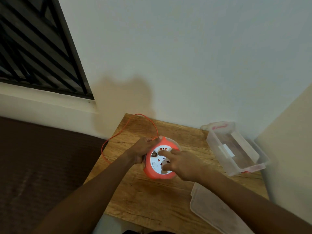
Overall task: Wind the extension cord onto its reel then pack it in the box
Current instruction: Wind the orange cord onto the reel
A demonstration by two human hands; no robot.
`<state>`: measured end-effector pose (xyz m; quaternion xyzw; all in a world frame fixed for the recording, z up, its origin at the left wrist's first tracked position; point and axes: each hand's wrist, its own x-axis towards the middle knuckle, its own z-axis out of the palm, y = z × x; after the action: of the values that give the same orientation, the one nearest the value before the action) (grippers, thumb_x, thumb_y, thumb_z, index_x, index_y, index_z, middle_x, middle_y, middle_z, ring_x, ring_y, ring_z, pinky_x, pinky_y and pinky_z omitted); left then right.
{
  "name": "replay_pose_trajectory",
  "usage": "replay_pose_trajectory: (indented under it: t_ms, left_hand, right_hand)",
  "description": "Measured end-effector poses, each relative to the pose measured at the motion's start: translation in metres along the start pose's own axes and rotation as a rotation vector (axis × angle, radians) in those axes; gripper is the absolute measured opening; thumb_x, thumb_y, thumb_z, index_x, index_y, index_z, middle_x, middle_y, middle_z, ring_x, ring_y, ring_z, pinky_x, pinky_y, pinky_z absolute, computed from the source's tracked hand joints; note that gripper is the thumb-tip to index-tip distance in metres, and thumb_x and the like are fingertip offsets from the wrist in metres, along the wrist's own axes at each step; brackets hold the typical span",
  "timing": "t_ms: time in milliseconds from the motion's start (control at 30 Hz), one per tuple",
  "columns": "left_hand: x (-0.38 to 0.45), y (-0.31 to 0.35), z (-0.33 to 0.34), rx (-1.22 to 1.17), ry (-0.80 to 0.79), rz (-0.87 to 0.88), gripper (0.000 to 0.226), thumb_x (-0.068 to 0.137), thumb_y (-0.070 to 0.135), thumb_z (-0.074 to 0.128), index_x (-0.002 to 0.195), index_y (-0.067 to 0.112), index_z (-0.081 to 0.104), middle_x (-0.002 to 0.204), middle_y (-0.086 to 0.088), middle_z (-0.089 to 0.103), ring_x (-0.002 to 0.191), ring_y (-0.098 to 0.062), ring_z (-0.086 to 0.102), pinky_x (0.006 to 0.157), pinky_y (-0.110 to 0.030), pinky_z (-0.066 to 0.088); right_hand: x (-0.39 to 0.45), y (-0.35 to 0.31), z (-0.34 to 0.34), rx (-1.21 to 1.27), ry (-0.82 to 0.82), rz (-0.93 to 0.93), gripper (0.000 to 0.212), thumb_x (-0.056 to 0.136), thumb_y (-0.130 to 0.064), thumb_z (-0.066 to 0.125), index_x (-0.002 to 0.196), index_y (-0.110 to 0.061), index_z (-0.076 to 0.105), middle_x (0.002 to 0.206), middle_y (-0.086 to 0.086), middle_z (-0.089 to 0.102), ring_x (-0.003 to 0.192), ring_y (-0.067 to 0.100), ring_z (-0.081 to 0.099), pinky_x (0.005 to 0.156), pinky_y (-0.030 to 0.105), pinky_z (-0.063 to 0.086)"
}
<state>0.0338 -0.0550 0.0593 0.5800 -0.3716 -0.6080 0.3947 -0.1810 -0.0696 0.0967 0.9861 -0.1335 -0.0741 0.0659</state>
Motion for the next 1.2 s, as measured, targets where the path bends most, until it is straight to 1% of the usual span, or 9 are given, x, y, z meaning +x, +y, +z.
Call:
replay_pose_trajectory:
  t_ms: [100,267,500,633,800,867,967,1100,1200]
  left_hand:
    - [0.002,0.001,0.003,0.046,-0.019,-0.007,0.041,0.093,0.049,0.071,0.100,0.010,0.076,0.087,-0.012,0.079,0.073,-0.028,0.075,0.070,-0.039,0.062]
    - [0.001,0.008,0.009,0.122,-0.062,0.036,0.027,0.098,0.044,0.067,0.097,0.018,0.077,0.089,-0.010,0.079,0.070,-0.022,0.075,0.065,-0.033,0.062]
    - [0.009,0.015,0.012,0.245,-0.129,-0.040,0.036,0.095,0.048,0.069,0.111,0.016,0.075,0.096,-0.009,0.081,0.076,-0.021,0.077,0.070,-0.034,0.064]
    - [0.016,0.026,0.016,0.447,-0.142,0.012,0.044,0.096,0.051,0.066,0.111,0.010,0.075,0.092,-0.005,0.079,0.071,-0.016,0.075,0.066,-0.027,0.061]
    - [0.021,0.021,0.006,0.326,-0.092,0.046,0.040,0.097,0.050,0.065,0.099,0.011,0.074,0.085,-0.010,0.076,0.074,-0.026,0.072,0.065,-0.032,0.057]
    - [0.021,0.014,0.003,0.201,-0.060,0.040,0.038,0.099,0.046,0.066,0.099,0.009,0.073,0.084,-0.010,0.076,0.073,-0.026,0.071,0.065,-0.033,0.058]
    - [0.019,0.004,0.008,-0.107,-0.016,0.042,0.036,0.099,0.041,0.067,0.101,0.007,0.077,0.094,-0.014,0.078,0.081,-0.028,0.074,0.076,-0.041,0.061]
    - [0.014,-0.002,0.020,-0.153,0.159,0.086,0.044,0.101,0.037,0.065,0.101,-0.006,0.075,0.083,-0.017,0.078,0.060,-0.019,0.074,0.052,-0.026,0.058]
    - [0.017,-0.008,0.021,-0.115,0.178,0.104,0.050,0.098,0.038,0.068,0.107,-0.011,0.073,0.101,-0.031,0.076,0.067,-0.025,0.075,0.056,-0.029,0.061]
  right_hand:
    - [0.004,-0.006,-0.010,-0.146,-0.103,-0.098,0.048,0.085,-0.013,0.073,0.129,-0.031,0.062,0.158,0.010,0.027,0.126,0.039,0.046,0.088,0.055,0.053]
    - [0.017,-0.022,-0.011,-0.269,-0.281,-0.002,0.053,0.094,-0.026,0.065,0.143,-0.033,0.047,0.161,0.011,0.016,0.131,0.046,0.038,0.102,0.061,0.040]
    - [0.027,-0.022,-0.021,-0.502,-0.335,-0.128,0.045,0.097,-0.032,0.058,0.141,-0.035,0.048,0.146,0.022,0.038,0.112,0.044,0.052,0.095,0.058,0.042]
    - [0.030,-0.014,-0.021,-0.514,-0.350,-0.142,0.058,0.090,-0.030,0.068,0.143,-0.035,0.045,0.136,0.025,0.050,0.112,0.045,0.056,0.094,0.063,0.043]
    - [0.023,-0.004,-0.020,-0.258,-0.254,0.076,0.066,0.092,-0.032,0.066,0.147,-0.045,0.033,0.138,0.018,0.051,0.122,0.036,0.055,0.106,0.057,0.037]
    - [0.020,-0.002,-0.018,-0.080,-0.179,0.202,0.059,0.096,-0.041,0.057,0.146,-0.050,0.028,0.141,0.013,0.049,0.118,0.032,0.057,0.094,0.045,0.048]
    - [0.018,0.002,-0.012,0.243,-0.090,0.445,0.057,0.093,-0.053,0.050,0.144,-0.055,0.026,0.140,0.003,0.052,0.116,0.027,0.057,0.083,0.037,0.052]
    - [0.017,-0.010,0.004,0.457,0.034,0.640,0.056,0.092,-0.050,0.050,0.143,-0.055,0.029,0.140,-0.002,0.052,0.120,0.022,0.055,0.086,0.038,0.053]
    - [0.019,-0.028,0.018,0.537,0.100,0.723,0.055,0.093,-0.048,0.049,0.144,-0.055,0.028,0.145,0.000,0.045,0.122,0.023,0.055,0.085,0.040,0.054]
